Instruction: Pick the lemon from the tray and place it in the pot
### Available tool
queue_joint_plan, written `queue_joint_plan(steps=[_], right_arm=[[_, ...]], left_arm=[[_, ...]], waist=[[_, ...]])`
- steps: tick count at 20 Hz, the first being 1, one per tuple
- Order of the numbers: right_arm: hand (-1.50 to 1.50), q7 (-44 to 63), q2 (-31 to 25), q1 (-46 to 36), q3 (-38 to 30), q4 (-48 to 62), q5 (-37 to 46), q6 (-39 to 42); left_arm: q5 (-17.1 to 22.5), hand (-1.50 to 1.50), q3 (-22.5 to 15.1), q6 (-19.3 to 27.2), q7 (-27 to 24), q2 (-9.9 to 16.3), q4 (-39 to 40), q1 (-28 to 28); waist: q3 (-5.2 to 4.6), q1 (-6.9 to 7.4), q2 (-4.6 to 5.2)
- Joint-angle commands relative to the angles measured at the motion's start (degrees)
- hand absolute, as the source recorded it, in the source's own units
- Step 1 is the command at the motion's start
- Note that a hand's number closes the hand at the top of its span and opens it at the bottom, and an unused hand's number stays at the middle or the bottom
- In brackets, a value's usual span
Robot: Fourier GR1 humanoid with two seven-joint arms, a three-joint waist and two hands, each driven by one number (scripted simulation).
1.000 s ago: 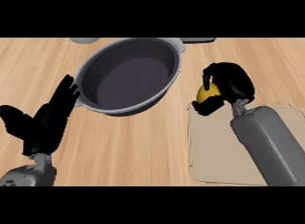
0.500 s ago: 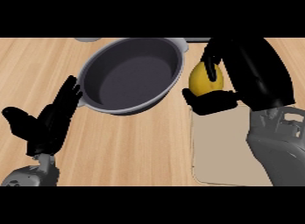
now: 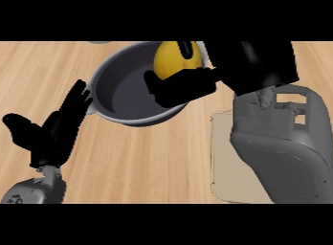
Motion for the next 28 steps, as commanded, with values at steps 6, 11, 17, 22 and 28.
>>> queue_joint_plan(steps=[6, 11, 17, 22, 28], right_arm=[[1.5, -2.52, 2.69, -12.13, -5.62, 22.95, 2.38, -7.32], [1.5, -3.84, 3.91, -13.52, -0.89, 34.02, 0.65, -15.13], [1.5, -16.32, 3.13, -15.1, -4.58, 47.72, -1.04, -13.54], [-1.5, -5.76, 3.93, -13.29, 1.26, 50.59, -15.12, -22.78], [-1.5, -11.91, 3.94, -14.21, -0.78, 54.39, -26.0, -29.95]], left_arm=[[-0.27, 0.0, 0.22, -0.41, 1.59, -0.3, -0.5, -1.32], [-2.26, 0.0, -1.09, 0.34, -1.62, -2.2, 1.87, -1.04], [1.17, 0.0, 0.9, -1.95, 1.37, -0.72, -0.45, -1.01], [-1.26, 0.0, -0.71, -1.46, -4.3, -3.07, 5.27, -2.14], [-1.2, 0.0, 0.05, -1.88, -0.65, -1.35, 2.73, -3.11]], waist=[[0.01, 0.53, 0.27], [0.0, 0.83, 0.3], [0.01, 1.43, 0.59], [-0.04, 2.41, 0.61], [0.02, 2.61, 0.55]])
